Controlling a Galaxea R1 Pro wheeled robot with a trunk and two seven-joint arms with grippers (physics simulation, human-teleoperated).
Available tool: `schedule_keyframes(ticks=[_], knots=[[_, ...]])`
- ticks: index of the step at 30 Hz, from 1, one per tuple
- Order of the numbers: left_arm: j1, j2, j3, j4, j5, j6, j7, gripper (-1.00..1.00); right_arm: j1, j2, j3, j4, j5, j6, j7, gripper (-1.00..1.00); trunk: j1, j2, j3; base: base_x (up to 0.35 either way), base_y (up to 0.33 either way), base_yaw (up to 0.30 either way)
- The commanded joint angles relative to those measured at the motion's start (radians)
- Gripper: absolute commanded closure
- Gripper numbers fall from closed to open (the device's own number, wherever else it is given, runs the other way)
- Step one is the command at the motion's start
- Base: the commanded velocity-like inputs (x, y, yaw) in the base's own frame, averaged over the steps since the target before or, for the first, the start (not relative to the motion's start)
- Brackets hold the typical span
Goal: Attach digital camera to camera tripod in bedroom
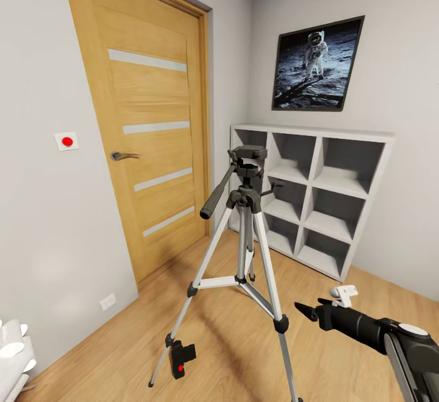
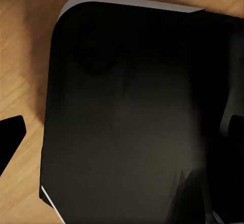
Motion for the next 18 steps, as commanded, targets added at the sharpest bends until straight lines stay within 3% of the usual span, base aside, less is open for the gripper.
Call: schedule_keyframes(ticks=[1,9,18], knots=[[0.000,0.000,0.003,-0.001,0.006,-0.001,0.000,-1.00,-0.001,0.000,-0.007,-0.002,0.003,0.006,0.007,-1.00,0.000,-0.001,-0.001,0.000,0.000,0.000],[0.000,0.000,0.003,-0.001,0.006,-0.001,0.000,-1.00,-0.001,0.001,-0.052,-0.006,0.001,0.007,0.007,-1.00,0.000,-0.001,-0.001,0.000,0.000,0.000],[0.000,0.000,0.003,-0.001,0.006,-0.001,0.000,-1.00,0.000,0.015,-0.001,-0.012,0.003,0.009,-0.013,-1.00,0.000,-0.001,-0.001,0.000,0.000,0.000]])
